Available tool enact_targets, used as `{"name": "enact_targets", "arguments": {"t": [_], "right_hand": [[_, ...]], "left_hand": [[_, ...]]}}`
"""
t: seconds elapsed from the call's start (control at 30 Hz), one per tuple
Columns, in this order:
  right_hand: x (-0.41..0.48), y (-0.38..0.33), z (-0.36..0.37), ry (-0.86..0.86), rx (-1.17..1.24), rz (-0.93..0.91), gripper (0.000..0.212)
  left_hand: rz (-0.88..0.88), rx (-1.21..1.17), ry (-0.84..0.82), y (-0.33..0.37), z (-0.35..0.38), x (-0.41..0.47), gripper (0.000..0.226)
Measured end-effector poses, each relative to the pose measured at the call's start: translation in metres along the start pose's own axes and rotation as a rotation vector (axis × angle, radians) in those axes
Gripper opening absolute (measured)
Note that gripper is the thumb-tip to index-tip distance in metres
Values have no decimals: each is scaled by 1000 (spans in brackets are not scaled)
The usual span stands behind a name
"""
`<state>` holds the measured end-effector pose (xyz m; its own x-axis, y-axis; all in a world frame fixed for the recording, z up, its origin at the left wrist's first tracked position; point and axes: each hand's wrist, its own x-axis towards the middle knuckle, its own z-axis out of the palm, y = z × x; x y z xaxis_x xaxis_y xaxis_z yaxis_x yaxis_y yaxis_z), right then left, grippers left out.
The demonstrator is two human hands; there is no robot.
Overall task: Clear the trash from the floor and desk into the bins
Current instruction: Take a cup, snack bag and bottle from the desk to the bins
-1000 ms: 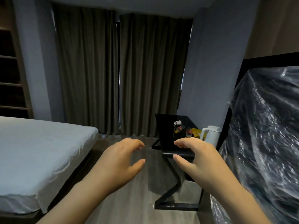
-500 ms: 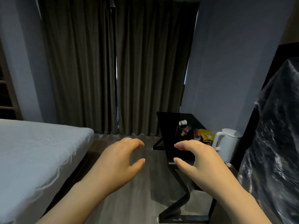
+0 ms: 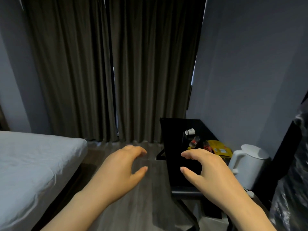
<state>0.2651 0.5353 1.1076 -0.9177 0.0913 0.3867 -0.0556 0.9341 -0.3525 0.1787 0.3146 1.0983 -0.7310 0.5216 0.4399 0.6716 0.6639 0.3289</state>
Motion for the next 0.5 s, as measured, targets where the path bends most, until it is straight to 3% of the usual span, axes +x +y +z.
{"name": "enact_targets", "arguments": {"t": [0.5], "right_hand": [[189, 46, 86, 14, -34, 127, 40]], "left_hand": [[116, -51, -56, -131, 58, 196, 39]]}}
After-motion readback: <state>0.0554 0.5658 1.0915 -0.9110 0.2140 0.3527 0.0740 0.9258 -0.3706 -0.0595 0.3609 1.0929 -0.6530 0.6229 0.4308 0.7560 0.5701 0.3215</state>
